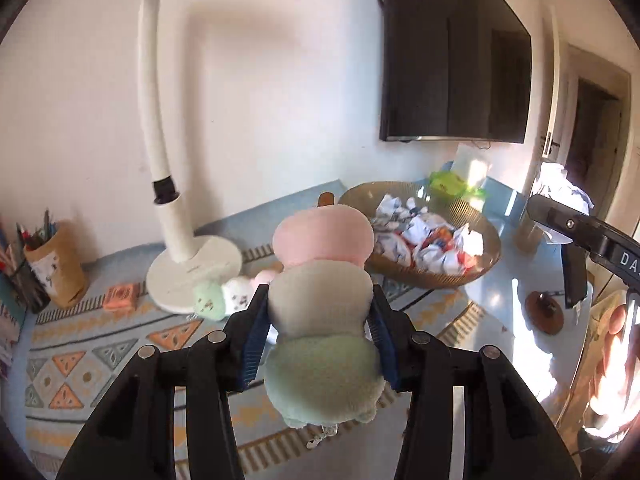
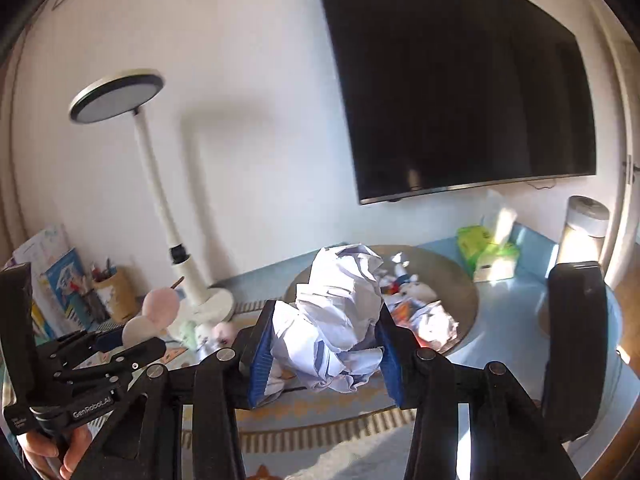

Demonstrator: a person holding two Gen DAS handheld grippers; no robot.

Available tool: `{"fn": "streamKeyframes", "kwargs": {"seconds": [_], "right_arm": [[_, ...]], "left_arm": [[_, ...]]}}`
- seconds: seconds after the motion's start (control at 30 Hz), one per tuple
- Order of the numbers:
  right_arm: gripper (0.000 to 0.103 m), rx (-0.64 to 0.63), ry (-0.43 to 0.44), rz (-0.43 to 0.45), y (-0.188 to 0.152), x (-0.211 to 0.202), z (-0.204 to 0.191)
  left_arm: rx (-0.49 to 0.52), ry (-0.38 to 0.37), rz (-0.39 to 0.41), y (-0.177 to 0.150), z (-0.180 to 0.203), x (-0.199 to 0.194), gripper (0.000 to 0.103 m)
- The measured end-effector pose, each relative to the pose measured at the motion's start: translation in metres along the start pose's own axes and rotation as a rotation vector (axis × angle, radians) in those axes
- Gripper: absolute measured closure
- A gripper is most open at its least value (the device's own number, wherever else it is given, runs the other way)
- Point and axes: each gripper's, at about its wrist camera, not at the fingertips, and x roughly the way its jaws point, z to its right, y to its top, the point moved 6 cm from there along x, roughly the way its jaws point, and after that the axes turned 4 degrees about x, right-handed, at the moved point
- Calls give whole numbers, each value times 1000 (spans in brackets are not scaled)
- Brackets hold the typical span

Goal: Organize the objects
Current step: 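Carry the plush chain and paper ball over the gold bowl and open both tools, then move both open tools from the bowl back toward the remaining paper balls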

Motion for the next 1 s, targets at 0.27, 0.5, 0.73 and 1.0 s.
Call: {"fn": "streamKeyframes", "kwargs": {"seconds": [0.27, 0.5, 0.73, 1.0], "right_arm": [[59, 186, -32, -150, 13, 85, 58], [26, 221, 9, -163, 1, 99, 66], [22, 179, 67, -135, -15, 71, 44], [10, 31, 257, -177, -64, 32, -47]], "left_arm": [[-6, -99, -32, 46, 70, 101, 59], [-67, -148, -10, 51, 78, 132, 10], [-120, -131, 76, 39, 35, 61, 2], [-198, 82, 106, -23, -55, -23, 1]]}}
